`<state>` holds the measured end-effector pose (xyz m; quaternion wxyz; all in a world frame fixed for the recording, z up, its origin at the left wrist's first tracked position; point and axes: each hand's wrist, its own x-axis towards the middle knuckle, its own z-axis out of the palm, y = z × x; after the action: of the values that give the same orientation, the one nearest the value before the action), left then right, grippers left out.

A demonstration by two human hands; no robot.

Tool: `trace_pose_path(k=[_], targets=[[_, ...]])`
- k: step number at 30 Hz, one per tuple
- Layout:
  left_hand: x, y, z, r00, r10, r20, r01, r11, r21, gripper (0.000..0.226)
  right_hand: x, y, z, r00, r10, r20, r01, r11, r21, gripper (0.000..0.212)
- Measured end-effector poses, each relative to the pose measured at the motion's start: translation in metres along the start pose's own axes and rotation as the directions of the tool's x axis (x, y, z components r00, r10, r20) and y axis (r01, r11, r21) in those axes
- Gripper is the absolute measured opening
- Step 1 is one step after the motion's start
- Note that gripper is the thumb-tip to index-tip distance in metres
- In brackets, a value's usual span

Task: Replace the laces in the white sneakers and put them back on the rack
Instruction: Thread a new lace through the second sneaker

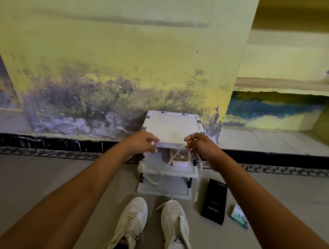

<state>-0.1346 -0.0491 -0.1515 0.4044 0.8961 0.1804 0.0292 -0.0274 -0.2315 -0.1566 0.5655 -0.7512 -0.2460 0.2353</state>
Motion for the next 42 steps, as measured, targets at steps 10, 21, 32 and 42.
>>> trace_pose_path(k=[10, 21, 32, 42], targets=[[0.014, 0.002, 0.011, 0.991, 0.116, -0.060, -0.093, 0.951, 0.296, 0.015, 0.001, 0.003, -0.002, 1.000, 0.001, 0.012, -0.001, 1.000, -0.029, 0.020], [0.005, 0.019, 0.013, 0.995, 0.097, 0.021, -0.091, 0.979, -0.181, 0.043, -0.003, 0.003, -0.005, 0.997, -0.014, 0.072, 0.016, 0.999, -0.030, 0.019], [0.026, 0.005, 0.027, 0.974, 0.006, -0.225, 0.061, 0.955, 0.291, 0.009, -0.003, 0.005, -0.019, 1.000, -0.013, 0.007, 0.013, 1.000, 0.028, 0.017], [0.000, -0.046, 0.008, 0.876, -0.387, -0.286, 0.441, 0.408, 0.799, 0.023, -0.008, 0.000, -0.042, 1.000, -0.010, -0.012, 0.015, 0.889, 0.458, 0.027]])
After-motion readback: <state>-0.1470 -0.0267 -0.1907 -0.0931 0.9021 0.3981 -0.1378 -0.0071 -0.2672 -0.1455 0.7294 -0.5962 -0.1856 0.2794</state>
